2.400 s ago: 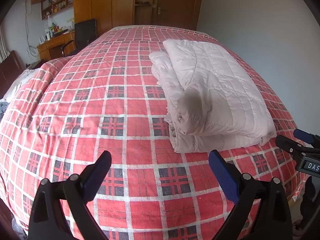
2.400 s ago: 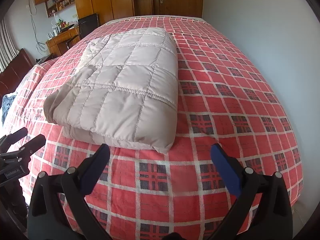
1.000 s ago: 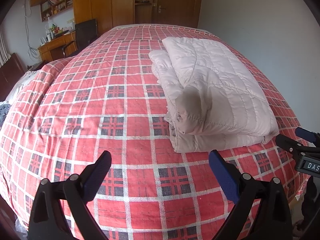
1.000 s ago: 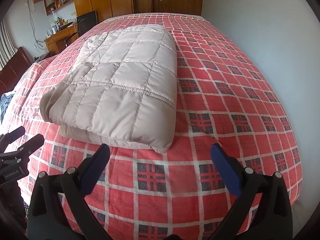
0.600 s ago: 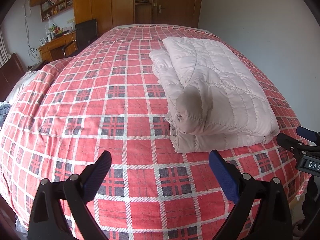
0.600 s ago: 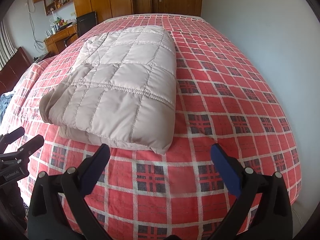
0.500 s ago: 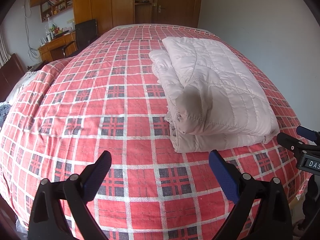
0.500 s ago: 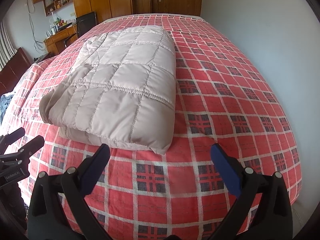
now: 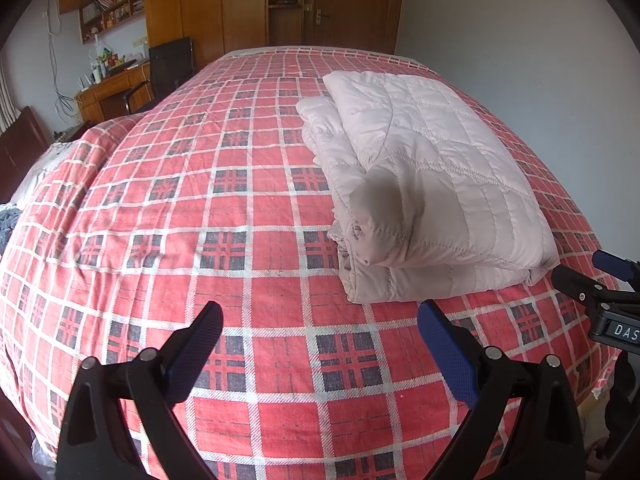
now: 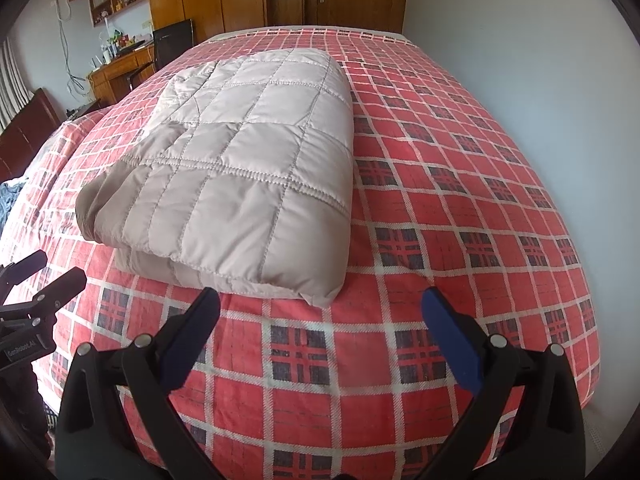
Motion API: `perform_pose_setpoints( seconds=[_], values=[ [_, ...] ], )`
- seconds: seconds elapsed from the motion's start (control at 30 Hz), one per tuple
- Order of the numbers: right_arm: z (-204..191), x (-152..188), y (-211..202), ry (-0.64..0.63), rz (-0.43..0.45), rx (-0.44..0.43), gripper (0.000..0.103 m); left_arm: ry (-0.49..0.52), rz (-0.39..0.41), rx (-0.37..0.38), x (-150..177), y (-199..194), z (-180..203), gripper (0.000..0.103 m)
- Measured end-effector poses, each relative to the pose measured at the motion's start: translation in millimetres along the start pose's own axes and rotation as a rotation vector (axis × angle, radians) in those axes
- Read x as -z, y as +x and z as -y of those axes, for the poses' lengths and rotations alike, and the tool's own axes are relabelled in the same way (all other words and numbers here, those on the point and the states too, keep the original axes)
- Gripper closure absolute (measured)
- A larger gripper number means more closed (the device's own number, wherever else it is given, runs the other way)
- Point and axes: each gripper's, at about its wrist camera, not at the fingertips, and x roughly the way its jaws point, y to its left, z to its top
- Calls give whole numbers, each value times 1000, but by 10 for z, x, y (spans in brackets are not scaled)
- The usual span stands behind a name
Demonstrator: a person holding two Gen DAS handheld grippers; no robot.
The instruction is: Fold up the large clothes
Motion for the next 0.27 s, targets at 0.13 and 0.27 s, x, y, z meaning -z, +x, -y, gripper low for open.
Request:
perform_pose_setpoints(
  seconds=[0.13,0.27],
  values=[
    [-12,3,11,-5,-4,2,3,-1,-1,1,-2,4,-5,5],
    [1,-3,22,0,-6,4,3,0,-1,2,-3,6,-5,5]
  ],
)
